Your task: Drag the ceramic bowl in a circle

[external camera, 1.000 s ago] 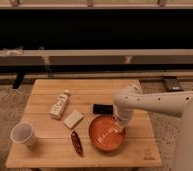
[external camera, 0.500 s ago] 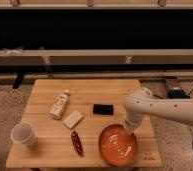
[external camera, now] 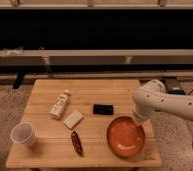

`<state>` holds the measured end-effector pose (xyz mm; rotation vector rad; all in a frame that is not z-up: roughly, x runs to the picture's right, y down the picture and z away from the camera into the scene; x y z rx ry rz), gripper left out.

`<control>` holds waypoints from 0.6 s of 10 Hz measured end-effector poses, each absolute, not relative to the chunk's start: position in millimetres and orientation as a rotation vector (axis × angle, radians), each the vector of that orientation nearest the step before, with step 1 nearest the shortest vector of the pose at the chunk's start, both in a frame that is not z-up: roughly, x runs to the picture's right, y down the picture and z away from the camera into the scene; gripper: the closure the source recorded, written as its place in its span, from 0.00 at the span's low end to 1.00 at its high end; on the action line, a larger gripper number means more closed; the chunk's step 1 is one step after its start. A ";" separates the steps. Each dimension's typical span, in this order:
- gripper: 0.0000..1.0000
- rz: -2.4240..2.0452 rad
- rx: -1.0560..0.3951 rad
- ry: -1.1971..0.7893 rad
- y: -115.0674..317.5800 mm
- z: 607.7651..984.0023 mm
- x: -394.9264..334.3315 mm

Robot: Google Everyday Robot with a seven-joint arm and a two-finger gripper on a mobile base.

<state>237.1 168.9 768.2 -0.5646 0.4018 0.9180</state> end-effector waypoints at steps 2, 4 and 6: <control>1.00 0.901 -0.554 0.393 149.5 799.1 231.8; 1.00 0.883 -0.557 0.366 138.2 826.1 210.5; 1.00 0.864 -0.560 0.314 127.7 849.7 181.8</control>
